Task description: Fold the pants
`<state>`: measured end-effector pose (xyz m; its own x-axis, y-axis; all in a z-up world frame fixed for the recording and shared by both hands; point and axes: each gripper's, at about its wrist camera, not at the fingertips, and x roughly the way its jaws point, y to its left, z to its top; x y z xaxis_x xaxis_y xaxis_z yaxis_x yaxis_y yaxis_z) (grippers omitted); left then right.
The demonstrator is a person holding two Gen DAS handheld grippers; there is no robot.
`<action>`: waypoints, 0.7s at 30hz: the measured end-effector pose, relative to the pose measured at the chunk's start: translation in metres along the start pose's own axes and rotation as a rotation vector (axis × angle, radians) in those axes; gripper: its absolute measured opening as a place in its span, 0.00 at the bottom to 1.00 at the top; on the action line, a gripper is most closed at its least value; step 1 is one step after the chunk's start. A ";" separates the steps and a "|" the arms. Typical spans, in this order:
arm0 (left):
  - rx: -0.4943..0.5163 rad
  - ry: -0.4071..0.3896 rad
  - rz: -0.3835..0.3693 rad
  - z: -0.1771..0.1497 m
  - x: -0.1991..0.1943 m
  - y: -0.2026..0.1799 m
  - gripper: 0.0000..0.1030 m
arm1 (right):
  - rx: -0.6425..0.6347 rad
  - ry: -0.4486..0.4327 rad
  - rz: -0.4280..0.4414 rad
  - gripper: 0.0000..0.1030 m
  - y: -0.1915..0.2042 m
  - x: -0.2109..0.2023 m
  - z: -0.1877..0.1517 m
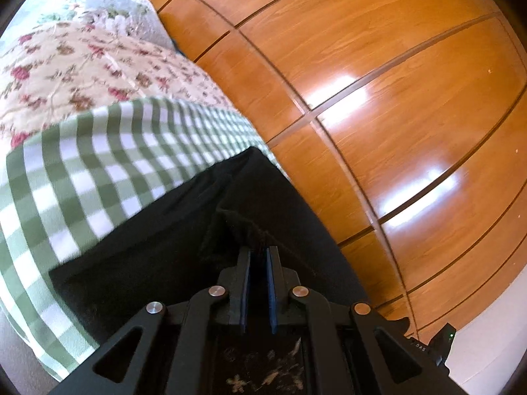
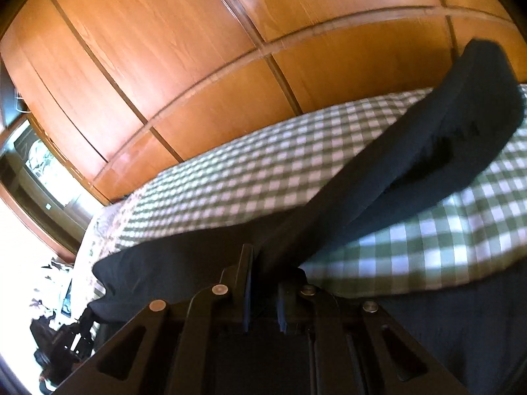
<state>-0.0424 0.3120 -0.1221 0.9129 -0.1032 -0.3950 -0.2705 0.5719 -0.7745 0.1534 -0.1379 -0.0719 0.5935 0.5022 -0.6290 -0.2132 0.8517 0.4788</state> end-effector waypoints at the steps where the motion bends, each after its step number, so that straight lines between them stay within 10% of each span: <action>1: -0.004 0.006 0.004 -0.003 0.002 0.001 0.13 | 0.011 0.005 -0.005 0.12 -0.007 -0.003 -0.002; 7: -0.031 0.019 -0.045 -0.017 0.000 0.000 0.39 | 0.073 -0.013 0.006 0.12 -0.026 0.007 -0.021; 18: -0.077 0.014 -0.006 -0.020 0.002 -0.006 0.44 | 0.135 -0.039 0.075 0.12 -0.043 0.014 -0.031; 21: -0.062 -0.093 0.064 -0.015 -0.019 -0.014 0.44 | 0.155 -0.043 0.102 0.12 -0.048 0.014 -0.033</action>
<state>-0.0606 0.2934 -0.1111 0.9167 0.0097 -0.3994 -0.3451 0.5228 -0.7795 0.1470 -0.1669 -0.1240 0.6079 0.5753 -0.5472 -0.1543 0.7617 0.6293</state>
